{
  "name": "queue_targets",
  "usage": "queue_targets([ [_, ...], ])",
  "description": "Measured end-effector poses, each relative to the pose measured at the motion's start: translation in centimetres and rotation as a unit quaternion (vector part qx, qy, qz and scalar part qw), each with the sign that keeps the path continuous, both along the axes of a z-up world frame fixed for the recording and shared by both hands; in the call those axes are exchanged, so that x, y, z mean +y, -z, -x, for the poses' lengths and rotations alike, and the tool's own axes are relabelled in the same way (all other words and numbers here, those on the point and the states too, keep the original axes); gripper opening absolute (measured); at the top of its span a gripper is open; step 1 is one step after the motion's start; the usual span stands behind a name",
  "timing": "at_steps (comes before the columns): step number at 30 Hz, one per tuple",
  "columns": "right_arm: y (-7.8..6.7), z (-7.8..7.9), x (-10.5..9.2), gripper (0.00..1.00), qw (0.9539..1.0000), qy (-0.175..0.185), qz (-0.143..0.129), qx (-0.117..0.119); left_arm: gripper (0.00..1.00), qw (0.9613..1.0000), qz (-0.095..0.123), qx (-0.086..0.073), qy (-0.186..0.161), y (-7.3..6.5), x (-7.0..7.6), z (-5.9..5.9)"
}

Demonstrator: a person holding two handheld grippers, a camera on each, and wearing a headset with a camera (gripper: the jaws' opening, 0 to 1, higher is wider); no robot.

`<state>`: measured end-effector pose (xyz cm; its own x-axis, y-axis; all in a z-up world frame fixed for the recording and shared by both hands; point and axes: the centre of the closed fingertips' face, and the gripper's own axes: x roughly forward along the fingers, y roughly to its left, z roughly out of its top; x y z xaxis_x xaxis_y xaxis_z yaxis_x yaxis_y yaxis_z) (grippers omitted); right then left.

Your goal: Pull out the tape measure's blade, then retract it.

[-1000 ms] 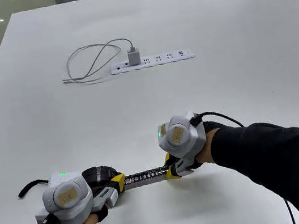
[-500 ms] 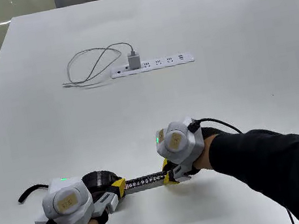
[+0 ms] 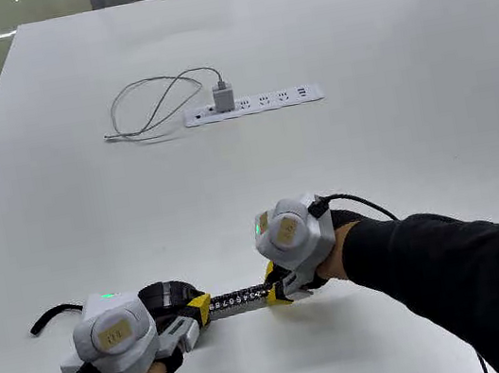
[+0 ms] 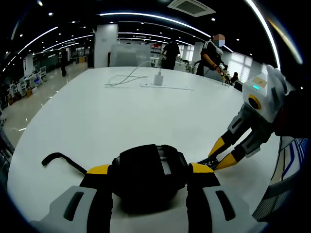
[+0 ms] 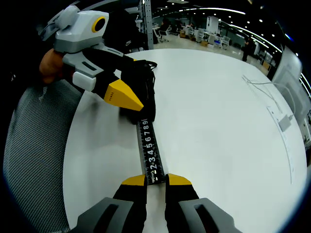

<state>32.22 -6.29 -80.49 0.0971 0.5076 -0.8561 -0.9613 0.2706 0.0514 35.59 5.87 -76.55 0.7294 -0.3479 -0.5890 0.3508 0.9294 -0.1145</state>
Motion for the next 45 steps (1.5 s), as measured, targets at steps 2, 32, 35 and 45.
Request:
queue_targets([
  [2,0.0,-0.1,0.1,0.1,1.0,0.0,-0.001,0.0,0.56,1.0,0.0,0.001,-0.001,0.0,0.0,0.0],
  [32,0.0,-0.3,1.7,0.1,0.9999,0.0,-0.014,0.001,0.56,1.0,0.003,0.003,-0.004,0.0,0.0,-0.1],
  [35,0.0,-0.2,1.9,0.1,0.9998,-0.002,-0.018,0.0,0.56,1.0,0.003,0.003,-0.002,0.0,0.0,-0.1],
  [45,0.0,-0.2,2.2,0.1,0.9998,-0.005,-0.019,-0.003,0.56,1.0,0.004,0.004,-0.002,0.0,0.0,-0.1],
])
